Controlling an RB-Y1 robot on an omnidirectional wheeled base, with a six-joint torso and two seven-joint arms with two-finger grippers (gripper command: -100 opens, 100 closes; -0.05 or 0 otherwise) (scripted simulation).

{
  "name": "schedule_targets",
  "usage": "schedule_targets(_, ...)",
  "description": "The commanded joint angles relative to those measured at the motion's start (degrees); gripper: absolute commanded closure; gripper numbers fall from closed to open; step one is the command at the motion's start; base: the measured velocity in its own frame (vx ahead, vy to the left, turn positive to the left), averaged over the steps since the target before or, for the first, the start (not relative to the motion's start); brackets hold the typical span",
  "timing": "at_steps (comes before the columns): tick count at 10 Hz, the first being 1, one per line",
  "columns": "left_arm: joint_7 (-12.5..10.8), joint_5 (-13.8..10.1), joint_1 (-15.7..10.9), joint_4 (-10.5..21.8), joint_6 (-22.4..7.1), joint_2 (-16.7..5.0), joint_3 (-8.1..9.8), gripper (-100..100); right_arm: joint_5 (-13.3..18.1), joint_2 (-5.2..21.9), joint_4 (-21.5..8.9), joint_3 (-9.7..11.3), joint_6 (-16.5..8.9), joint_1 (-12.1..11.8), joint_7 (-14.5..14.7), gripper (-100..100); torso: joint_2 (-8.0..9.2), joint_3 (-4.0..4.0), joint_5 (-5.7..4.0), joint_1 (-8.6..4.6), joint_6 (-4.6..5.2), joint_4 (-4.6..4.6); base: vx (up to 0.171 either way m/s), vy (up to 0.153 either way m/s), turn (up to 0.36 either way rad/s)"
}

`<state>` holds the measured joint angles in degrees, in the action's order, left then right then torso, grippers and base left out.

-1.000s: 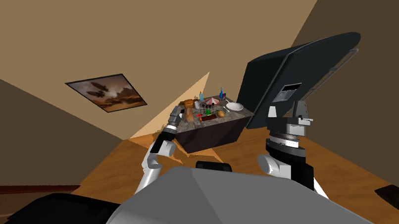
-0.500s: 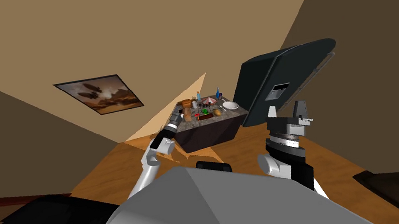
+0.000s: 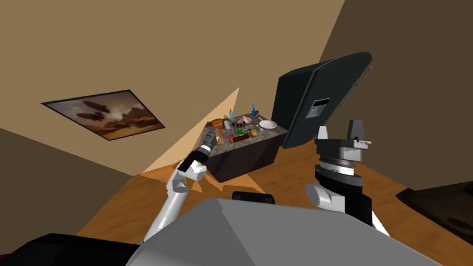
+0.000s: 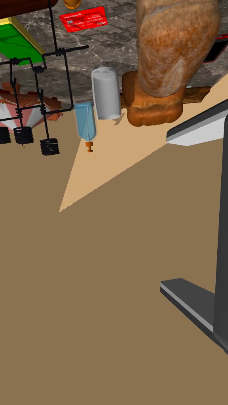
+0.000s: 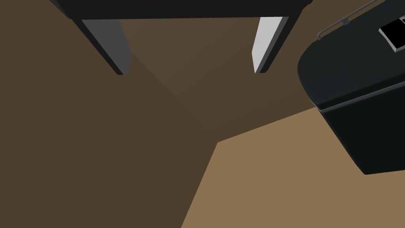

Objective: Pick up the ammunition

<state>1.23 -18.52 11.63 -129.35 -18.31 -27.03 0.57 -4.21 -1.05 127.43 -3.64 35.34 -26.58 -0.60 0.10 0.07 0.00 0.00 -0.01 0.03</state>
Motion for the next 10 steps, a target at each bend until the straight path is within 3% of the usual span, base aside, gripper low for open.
schedule_targets(1, 0.05, -0.72, -0.50, 0.24, -2.02, -0.84, -0.13, -100, 0.00, 0.00, 0.00, 0.00, 0.00, 0.00, 0.00, 0, 0.00, 0.00, 0.00, 0.00, 0.00, 0.00, -0.024, -0.013, -0.069)
schedule_targets(4, 0.26, -3.32, -2.26, 1.07, -6.97, -4.15, -0.95, -100, 0.00, 0.00, 0.00, 0.00, 0.00, -0.01, 0.00, 0, -0.05, -0.03, 0.00, 0.02, -0.03, -0.01, -0.013, -0.015, -0.119)
schedule_targets(5, 0.26, -3.32, -2.26, 1.07, -7.94, -4.15, -0.95, -100, 0.00, 0.00, 0.00, 0.00, 0.00, 0.00, 0.00, 0, -0.08, -0.05, 0.01, 0.02, 0.00, -0.02, -0.003, -0.007, -0.078)
schedule_targets(6, 0.37, -4.55, -3.07, 1.61, -9.74, -5.85, -1.50, -100, 0.00, 0.00, 0.00, -0.01, 0.00, -0.01, 0.00, 0, -0.10, -0.06, 0.01, 0.04, -0.03, -0.02, 0.002, -0.011, -0.142)
schedule_targets(7, 0.37, -4.55, -3.07, 1.61, -10.92, -5.85, -1.50, -100, 0.00, 0.00, 0.00, 0.00, 0.00, -0.01, 0.00, 0, -0.12, -0.07, 0.01, 0.03, 0.00, -0.03, 0.005, -0.007, -0.087)
schedule_targets(8, 0.49, -5.73, -3.83, 2.24, -12.62, -7.56, -2.15, -100, 0.00, 0.00, 0.00, -0.01, 0.00, -0.01, 0.00, 0, -0.13, -0.07, 0.01, 0.04, -0.03, -0.03, 0.016, -0.007, -0.143)
schedule_targets(9, 0.49, -5.73, -3.83, 2.24, -13.89, -7.56, -2.15, -100, 0.00, 0.00, 0.00, 0.00, 0.00, -0.01, 0.00, 0, -0.17, -0.10, 0.01, 0.04, -0.01, -0.04, 0.014, -0.003, -0.076)
schedule_targets(10, 0.61, -6.85, -4.55, 2.95, -15.68, -9.29, -2.89, -100, 0.00, 0.00, 0.00, -0.01, 0.00, -0.01, 0.00, 0, -0.17, -0.10, 0.01, 0.06, -0.04, -0.04, 0.022, -0.004, -0.152)
